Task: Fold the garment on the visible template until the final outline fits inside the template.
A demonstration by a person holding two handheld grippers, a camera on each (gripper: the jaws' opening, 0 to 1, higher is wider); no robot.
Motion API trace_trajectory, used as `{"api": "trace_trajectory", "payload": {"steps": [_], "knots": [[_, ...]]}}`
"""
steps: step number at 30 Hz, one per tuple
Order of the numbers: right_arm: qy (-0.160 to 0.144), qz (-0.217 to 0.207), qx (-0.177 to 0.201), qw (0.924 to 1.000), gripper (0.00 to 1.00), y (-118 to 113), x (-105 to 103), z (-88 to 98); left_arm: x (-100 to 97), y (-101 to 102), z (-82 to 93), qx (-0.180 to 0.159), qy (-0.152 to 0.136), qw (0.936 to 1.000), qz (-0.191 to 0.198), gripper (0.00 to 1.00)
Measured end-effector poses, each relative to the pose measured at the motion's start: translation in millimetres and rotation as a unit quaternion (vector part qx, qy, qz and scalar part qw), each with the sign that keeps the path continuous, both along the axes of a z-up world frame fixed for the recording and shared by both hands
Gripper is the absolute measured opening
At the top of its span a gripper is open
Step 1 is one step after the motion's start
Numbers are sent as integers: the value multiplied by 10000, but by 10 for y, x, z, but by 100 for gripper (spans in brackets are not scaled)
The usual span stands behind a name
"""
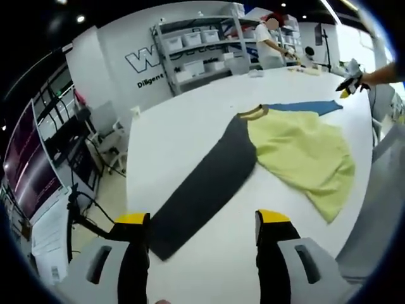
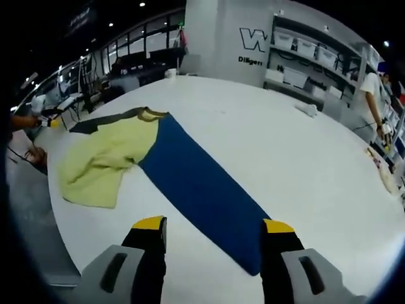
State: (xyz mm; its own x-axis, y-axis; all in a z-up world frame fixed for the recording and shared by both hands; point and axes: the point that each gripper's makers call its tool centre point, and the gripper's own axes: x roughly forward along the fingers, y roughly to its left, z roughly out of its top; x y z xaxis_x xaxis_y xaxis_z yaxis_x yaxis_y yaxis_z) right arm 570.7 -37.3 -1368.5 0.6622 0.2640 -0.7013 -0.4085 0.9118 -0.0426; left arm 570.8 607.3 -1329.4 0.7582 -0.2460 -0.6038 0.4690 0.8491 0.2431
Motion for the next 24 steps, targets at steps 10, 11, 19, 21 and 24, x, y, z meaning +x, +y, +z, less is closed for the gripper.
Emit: {"api": "trace_trajectory", "payload": {"steps": [10, 11, 19, 21, 24], "knots": [[-192, 390, 305, 9986, 67, 373, 42, 155, -15, -125, -40, -252, 31, 9997, -20, 90], [-173, 431, 327, 9984, 67, 405, 43, 152, -13, -146, -30, -257, -4, 9997, -44, 90], [-94, 805, 304, 9962, 63, 616, 18, 98, -56, -412, -74, -539, 97, 9982, -236, 96], [-124, 885, 266, 9956, 64, 659, 25, 82, -87, -492, -89, -516, 108, 9979, -381, 92], [-95, 1027, 241, 9944, 62, 740, -2, 46, -108, -573, -108, -577, 128, 9973, -439, 92]]}}
